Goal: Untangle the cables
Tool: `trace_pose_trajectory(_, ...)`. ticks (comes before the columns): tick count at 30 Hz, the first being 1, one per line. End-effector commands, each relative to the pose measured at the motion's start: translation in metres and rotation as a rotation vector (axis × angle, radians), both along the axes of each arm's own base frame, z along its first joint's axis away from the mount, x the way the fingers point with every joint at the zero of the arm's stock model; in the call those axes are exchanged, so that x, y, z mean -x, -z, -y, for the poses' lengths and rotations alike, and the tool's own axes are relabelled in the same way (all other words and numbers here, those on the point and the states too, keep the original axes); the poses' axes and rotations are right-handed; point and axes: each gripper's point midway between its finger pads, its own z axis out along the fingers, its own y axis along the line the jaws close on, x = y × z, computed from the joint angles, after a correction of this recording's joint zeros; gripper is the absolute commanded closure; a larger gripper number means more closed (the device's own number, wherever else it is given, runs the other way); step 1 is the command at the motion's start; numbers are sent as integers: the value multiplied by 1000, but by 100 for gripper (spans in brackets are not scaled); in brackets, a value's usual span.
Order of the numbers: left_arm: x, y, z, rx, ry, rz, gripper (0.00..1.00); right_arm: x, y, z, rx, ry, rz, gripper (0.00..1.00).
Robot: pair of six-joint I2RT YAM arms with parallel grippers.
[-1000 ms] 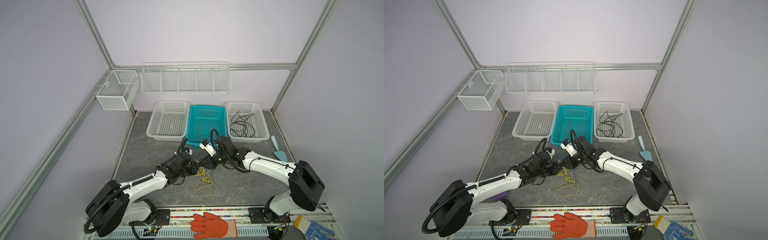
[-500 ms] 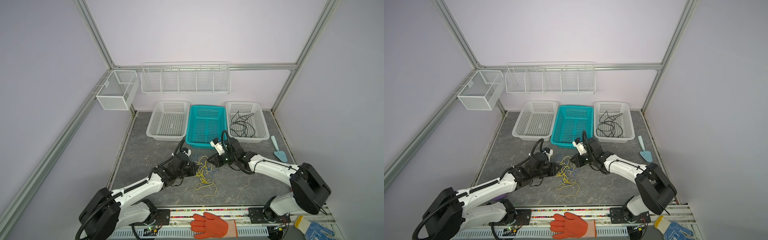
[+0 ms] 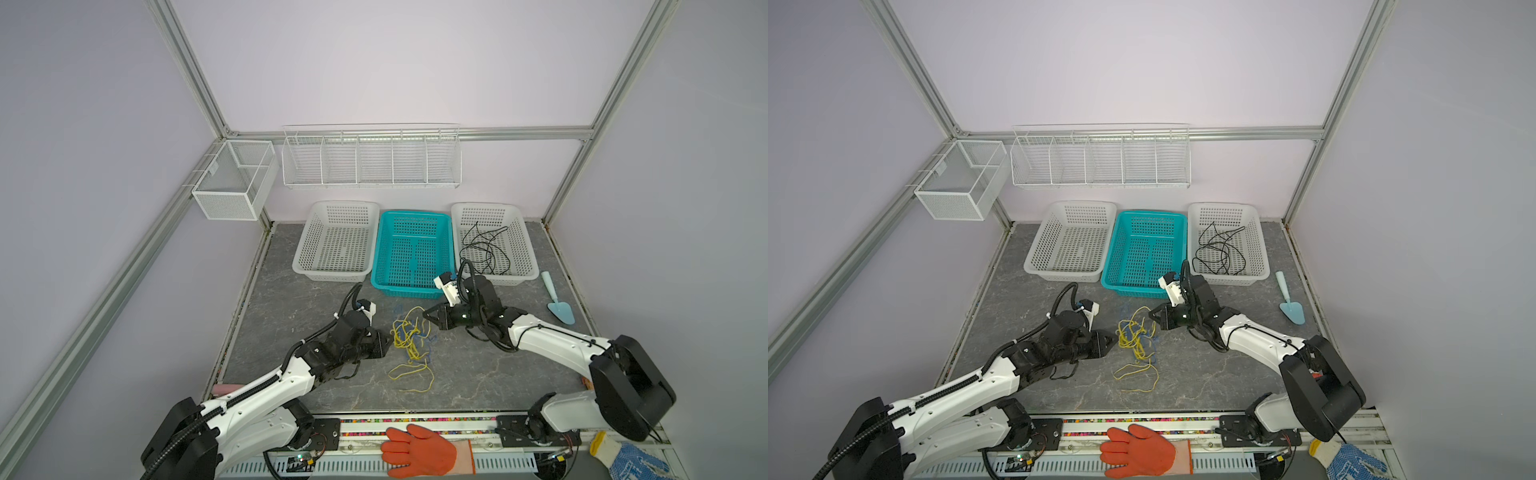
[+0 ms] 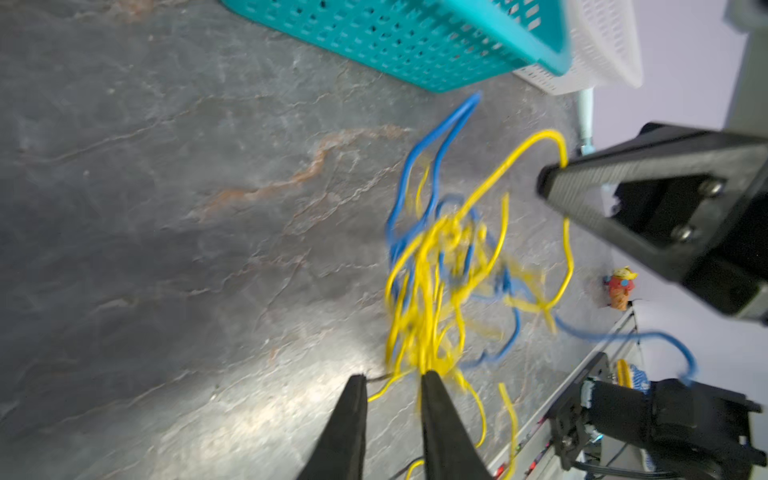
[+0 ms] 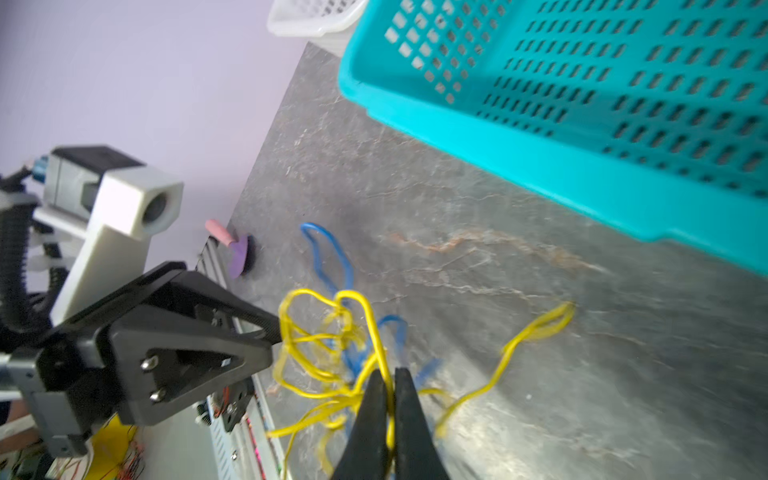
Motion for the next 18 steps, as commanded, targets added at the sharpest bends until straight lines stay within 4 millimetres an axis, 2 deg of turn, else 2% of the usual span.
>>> trace_pose_trajectory(1,11,20,-16,-67,-14,-58,64,-7,-6,3,-28,31,35,93)
trace_pose_trajectory(5,12,22,-15,-52,-13,-61,63,-1,-15,-2,-73,-6,49,93)
trace_pose_trajectory(9,11,18,-9,-12,-9,-56,57,12,-36,-15,-173,-96,80,93)
trace_pose_trajectory(12,10,8,0,52,5,-45,48,21,-50,-18,-231,-136,111,93)
trace_pose_trajectory(18,10,-17,18,263,16,-6,36,33,-58,-30,-276,-213,116,93)
